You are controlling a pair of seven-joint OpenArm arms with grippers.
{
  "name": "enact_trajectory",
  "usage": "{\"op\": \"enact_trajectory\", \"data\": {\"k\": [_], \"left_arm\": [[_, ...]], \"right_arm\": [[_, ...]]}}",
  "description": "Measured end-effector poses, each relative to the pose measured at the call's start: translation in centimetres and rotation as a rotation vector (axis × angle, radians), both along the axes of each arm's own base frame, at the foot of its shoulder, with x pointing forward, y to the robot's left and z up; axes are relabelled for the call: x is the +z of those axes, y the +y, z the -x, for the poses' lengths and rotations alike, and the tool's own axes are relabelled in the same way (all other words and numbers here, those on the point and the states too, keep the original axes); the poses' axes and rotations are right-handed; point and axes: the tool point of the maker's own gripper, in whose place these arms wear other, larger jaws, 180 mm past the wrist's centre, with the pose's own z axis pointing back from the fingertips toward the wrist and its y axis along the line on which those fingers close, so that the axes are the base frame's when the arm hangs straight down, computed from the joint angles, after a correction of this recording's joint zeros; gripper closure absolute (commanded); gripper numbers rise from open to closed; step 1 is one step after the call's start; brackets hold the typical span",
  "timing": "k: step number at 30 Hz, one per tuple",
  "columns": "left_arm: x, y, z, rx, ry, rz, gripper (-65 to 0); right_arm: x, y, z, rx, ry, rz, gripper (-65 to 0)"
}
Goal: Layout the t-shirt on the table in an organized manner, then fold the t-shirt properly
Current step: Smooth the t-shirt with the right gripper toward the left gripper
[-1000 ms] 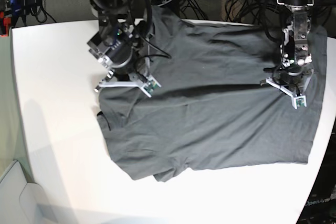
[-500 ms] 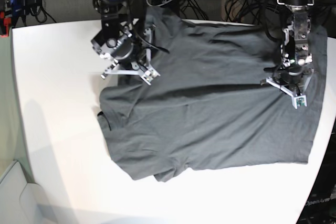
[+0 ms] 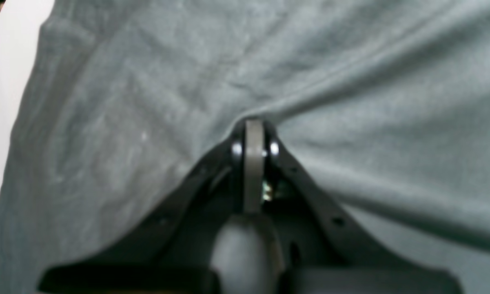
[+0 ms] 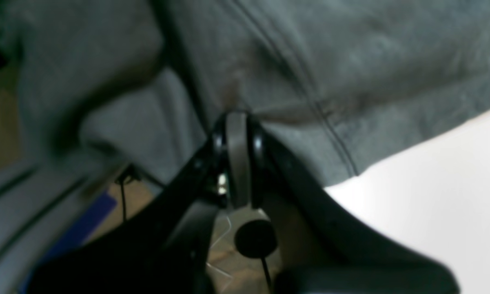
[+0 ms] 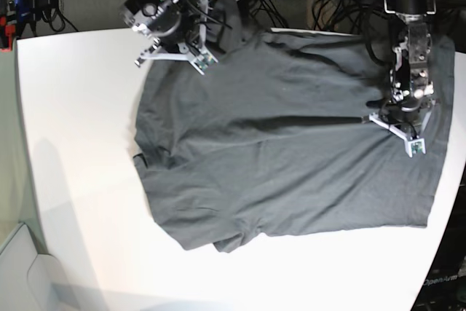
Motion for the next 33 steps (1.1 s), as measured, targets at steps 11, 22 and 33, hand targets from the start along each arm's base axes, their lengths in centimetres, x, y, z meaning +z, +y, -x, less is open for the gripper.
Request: {"op": "enact_trajectory", "data": {"k": [11,22,33], "left_arm": [[2.4,-0.9,-1.2,-0.029,-0.066,-0.004,-0.1],[8.0,-1.1,-1.7,-0.038,-0.223,-0.031,-0.1],[1.8,1.8,0.6,0.050,-0.055,-0.008,-0.1]], "right_arm": [[1.1,-4.3,2.3,-0.027,0.019,0.118,0.0],[3.7,-6.1,-3.2,-0.079,-0.124,0.143,0.0],[11.1,-3.8,-21.9,-0.061,-0.416,0.086,0.0]]}}
